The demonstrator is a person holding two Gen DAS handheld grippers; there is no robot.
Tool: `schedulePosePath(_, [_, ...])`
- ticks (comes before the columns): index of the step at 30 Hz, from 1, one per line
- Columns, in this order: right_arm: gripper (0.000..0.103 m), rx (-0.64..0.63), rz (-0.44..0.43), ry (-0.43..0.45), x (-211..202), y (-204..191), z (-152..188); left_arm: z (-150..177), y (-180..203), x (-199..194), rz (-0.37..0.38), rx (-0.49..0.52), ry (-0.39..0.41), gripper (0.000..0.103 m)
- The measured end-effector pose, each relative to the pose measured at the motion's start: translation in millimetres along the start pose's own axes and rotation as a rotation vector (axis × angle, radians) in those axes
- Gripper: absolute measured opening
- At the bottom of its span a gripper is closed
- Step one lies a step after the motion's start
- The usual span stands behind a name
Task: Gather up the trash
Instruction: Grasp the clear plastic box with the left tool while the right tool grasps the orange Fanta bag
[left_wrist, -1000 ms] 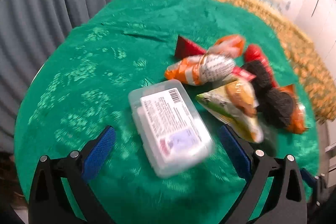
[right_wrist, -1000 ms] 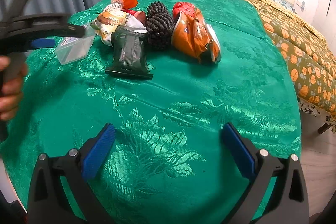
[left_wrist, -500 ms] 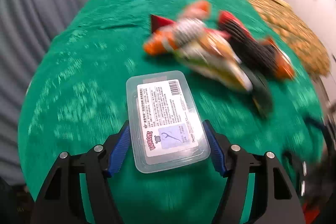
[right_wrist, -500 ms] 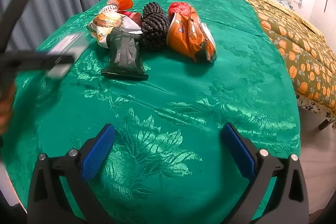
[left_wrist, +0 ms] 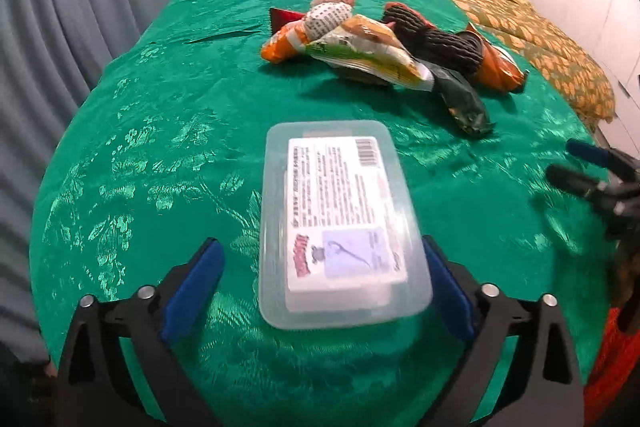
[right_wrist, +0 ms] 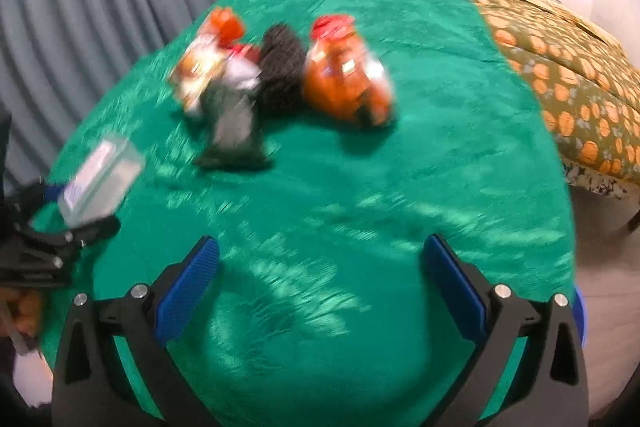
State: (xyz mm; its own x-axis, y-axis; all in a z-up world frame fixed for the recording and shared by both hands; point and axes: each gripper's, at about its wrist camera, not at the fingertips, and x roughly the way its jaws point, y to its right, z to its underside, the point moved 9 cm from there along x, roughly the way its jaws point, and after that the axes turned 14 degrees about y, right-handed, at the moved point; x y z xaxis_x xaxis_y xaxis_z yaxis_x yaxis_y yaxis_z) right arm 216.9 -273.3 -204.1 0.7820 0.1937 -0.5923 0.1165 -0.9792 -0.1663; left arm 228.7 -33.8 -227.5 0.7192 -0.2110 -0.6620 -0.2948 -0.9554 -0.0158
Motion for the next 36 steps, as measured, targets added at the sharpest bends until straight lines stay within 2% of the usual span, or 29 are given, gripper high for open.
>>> schedulePosePath(4, [0.098,-0.012,-0.001,0.03,6,6,-28,0,-3,-1,-0.004,-0.005,0.009,0.097])
schedulePosePath(10, [0.085,-0.106,0.013,0.006,47,-8,-54,0,-3,0,0.003,-0.012,0.009,0.097])
schedulePosePath(12, [0.075,-0.149,0.034,-0.007,61,-9,-57,0,-3,0,0.003,-0.013,0.009,0.097])
schedulePosePath(14, [0.056,-0.165,0.035,-0.025,70,-6,-58,0,-3,0,0.004,-0.014,0.009,0.097])
schedulePosePath(18, [0.034,-0.159,0.006,-0.026,61,-3,-55,0,-3,0,0.004,-0.014,0.009,0.097])
schedulePosePath(24, [0.034,-0.167,-0.058,-0.038,18,-4,-35,0,-3,0,0.004,-0.013,0.009,0.097])
schedulePosePath(29, [0.034,-0.181,-0.147,-0.08,-29,-9,-3,0,-3,1,0.003,-0.012,0.009,0.097])
schedulePosePath(33, [0.034,-0.17,-0.141,-0.088,-45,1,11,0,-4,2,0.001,-0.01,0.007,0.097])
schedulePosePath(34, [0.037,-0.173,-0.126,-0.086,-45,4,12,0,-4,2,0.003,-0.011,0.007,0.097])
schedulePosePath(35, [0.052,-0.176,-0.106,-0.085,-45,8,13,0,-4,1,0.005,-0.011,0.007,0.097])
schedulePosePath(36, [0.063,-0.165,-0.093,-0.086,-44,11,14,0,-3,0,0.01,-0.008,0.005,0.097])
